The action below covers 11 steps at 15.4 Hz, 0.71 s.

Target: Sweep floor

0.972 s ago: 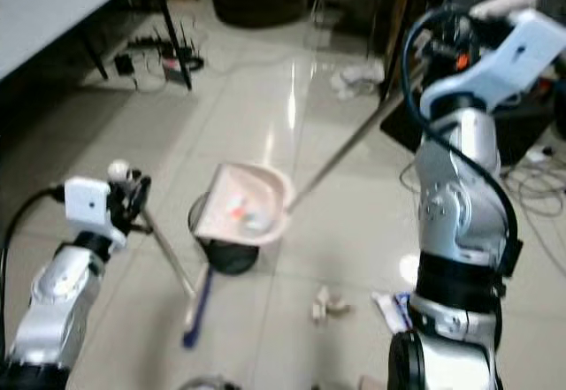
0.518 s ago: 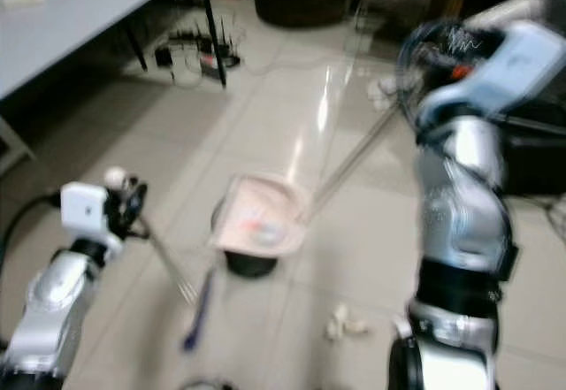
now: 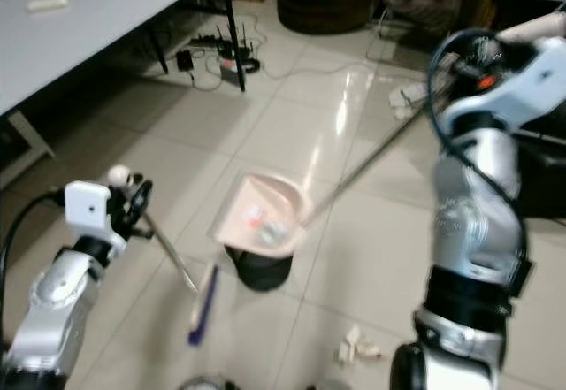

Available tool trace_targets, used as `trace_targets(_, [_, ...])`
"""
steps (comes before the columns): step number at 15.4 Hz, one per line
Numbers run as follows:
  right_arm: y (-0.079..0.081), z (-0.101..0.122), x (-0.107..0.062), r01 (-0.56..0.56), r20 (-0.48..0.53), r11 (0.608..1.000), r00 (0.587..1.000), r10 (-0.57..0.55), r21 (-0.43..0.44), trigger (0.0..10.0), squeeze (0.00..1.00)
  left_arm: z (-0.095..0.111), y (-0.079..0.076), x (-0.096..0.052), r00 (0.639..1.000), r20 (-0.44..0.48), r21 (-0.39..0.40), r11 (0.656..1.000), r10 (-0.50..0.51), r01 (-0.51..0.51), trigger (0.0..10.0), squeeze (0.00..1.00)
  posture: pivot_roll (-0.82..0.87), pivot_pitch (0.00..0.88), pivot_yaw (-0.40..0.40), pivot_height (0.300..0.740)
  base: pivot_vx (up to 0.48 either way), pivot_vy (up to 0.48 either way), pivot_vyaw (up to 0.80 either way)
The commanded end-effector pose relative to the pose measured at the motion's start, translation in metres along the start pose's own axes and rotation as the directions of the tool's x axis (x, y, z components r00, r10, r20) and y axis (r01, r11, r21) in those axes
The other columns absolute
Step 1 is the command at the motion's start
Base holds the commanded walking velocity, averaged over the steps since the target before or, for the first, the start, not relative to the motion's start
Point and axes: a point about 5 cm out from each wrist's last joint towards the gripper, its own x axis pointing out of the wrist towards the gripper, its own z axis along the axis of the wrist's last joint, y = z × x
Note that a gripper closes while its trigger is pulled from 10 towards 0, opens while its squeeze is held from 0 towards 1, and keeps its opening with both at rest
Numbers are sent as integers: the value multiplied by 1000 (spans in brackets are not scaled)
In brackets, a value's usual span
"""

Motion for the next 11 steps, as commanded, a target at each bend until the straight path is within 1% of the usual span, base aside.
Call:
trace_targets(1, [2,14,1,-14,62,1000,998,12,21,10000,0,10,2,3,999,41,25,1000,2,-3,10000,0,10,75,74,740,390,0,0])
trace_targets(4, [-3,12,0,-5,60,1000,998,5,-2,10000,0,10,1,3,999,41,22,1000,-2,1,10000,0,12,70,74,740,385,0,0])
trace_targets(7, [-1,8,-1,-21,54,1000,998,22,-18,10000,0,9,3,2,999,36,24,1000,6,-7,10000,0,20,68,72,740,385,0,0])
trace_targets(11, [0,5,-1,-50,63,997,997,54,-64,10000,0,9,4,2,999,32,18,1000,7,-7,10000,0,26,72,71,740,374,0,0])
